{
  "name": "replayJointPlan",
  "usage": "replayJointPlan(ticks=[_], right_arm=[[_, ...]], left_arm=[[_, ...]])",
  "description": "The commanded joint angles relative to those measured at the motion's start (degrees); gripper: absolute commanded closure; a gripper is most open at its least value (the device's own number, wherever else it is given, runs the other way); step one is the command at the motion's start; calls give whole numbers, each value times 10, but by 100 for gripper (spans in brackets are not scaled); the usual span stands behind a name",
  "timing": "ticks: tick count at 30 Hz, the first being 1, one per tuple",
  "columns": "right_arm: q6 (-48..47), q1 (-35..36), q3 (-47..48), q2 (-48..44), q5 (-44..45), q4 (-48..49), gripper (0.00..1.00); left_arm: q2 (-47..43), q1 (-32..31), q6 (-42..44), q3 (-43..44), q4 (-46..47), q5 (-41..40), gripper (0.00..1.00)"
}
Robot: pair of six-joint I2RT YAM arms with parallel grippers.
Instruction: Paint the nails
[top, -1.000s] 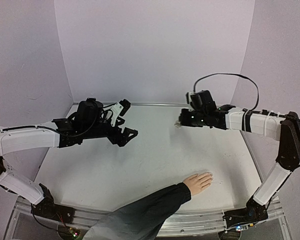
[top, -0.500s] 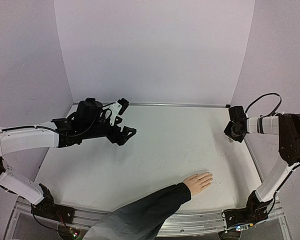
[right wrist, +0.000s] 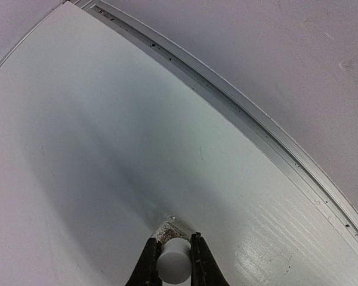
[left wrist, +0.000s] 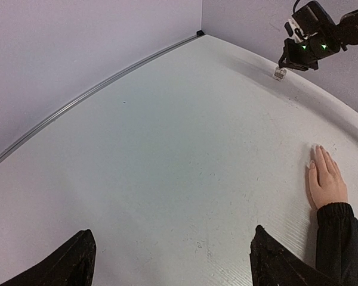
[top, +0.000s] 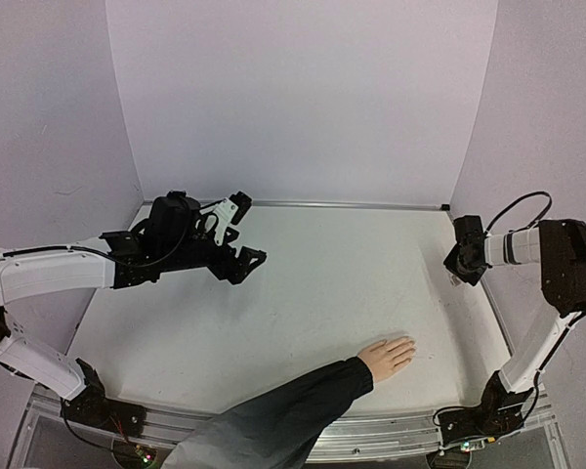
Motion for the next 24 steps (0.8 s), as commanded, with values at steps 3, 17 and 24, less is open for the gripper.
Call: replayJointPlan(ticks=[3,17,24], right_arm=[[12,-3,-11,-1,3,0,90],[-66,-10,-18,-118,-19,0,34],[-262,-10,-55,-299,-222,66,2]], left_arm=[[-24,0,-1,2,-1,-5,9],[-89,105,-116,-28,-1,-39,5],[-187,237,-169,-74,0,-130,1]])
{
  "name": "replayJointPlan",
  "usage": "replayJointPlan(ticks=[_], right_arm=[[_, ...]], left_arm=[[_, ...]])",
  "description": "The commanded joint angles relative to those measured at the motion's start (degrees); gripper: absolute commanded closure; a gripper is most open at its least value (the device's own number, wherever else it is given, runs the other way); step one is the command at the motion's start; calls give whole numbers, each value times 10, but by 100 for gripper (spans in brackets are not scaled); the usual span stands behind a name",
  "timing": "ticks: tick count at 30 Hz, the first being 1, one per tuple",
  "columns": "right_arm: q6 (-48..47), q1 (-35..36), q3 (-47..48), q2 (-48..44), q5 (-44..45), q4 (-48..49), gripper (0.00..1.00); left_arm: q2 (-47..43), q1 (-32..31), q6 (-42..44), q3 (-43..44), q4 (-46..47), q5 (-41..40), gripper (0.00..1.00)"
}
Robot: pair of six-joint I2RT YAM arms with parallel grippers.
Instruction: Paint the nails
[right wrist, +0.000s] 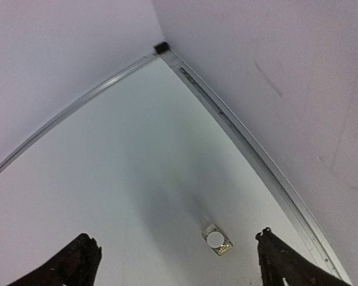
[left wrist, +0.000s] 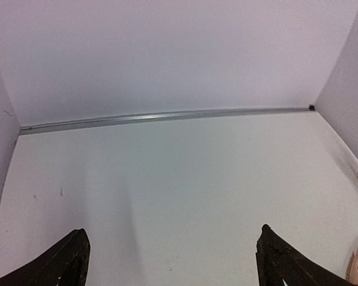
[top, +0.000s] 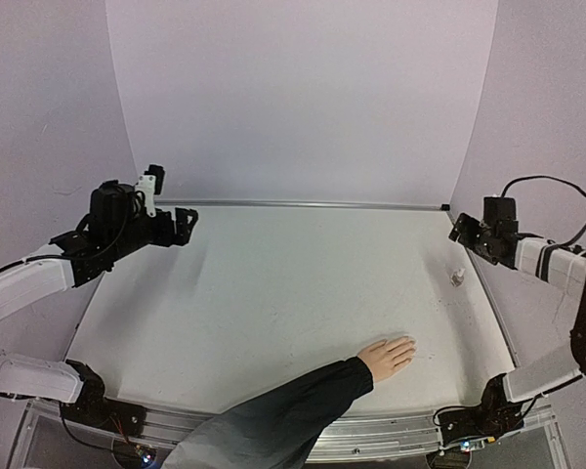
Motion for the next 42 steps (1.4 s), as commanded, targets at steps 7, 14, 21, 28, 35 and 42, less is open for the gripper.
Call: replayJointPlan(ticks=[7,14,21,28,35,42], right_arm=[[-200,-1,-21,-234,-283,76,2],[-207,-1,16,-215,-228,33,2],[-210,-1,11,-210,-193,26,2],[-213,-1,6,-216,-202,37,2],[-212,-1,4,-214,-202,40,2],[-209,-1,9,-206,-203,40,2]], left_arm=[[-118,174,-48,-39,14,-117,1],[-117,175,47,-34,13,-148,1],[-109,173,106,-22,13,-110,1],[-111,171,150,-10,19,-80,1],[-107,168,176,-5,73,-44,1],[-112,168,171,-9,90,-50,0]])
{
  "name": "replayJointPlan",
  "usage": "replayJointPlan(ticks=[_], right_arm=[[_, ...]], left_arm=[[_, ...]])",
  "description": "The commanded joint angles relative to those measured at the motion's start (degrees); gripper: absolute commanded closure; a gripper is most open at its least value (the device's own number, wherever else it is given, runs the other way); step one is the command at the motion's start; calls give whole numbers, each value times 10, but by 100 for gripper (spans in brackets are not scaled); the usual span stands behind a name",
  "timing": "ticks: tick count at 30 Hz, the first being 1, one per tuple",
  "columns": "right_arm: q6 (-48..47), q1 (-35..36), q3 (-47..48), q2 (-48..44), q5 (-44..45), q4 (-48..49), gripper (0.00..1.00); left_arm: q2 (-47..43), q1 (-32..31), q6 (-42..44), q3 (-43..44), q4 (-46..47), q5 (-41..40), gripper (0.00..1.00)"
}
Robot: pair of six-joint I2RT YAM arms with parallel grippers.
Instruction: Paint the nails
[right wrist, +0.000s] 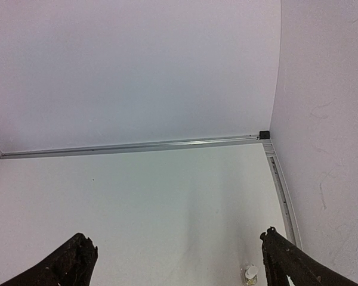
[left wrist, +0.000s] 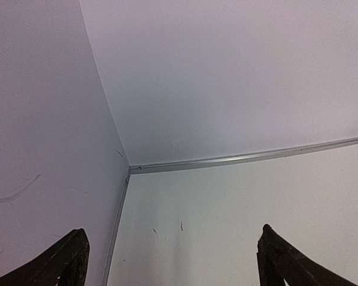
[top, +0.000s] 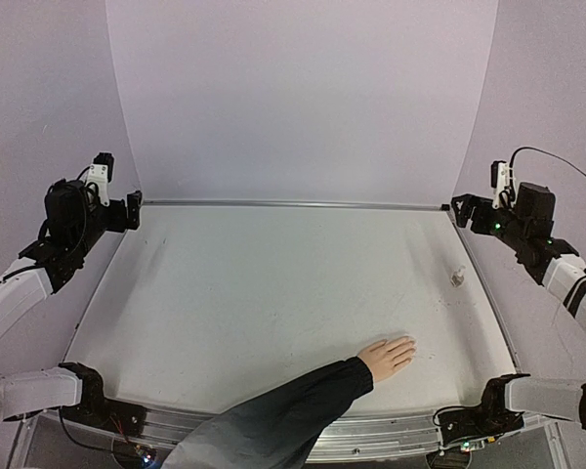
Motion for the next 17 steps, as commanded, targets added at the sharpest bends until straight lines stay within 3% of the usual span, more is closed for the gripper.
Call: replayJointPlan(ticks=[1,17], right_arm=[[-5,-1,16,-3,-1,31,2],[-5,-1,10,-17,-8,41,2]], left_arm=[[-11,-1,3,29,49,7,1],[24,-1,5,68,63,-4,1]])
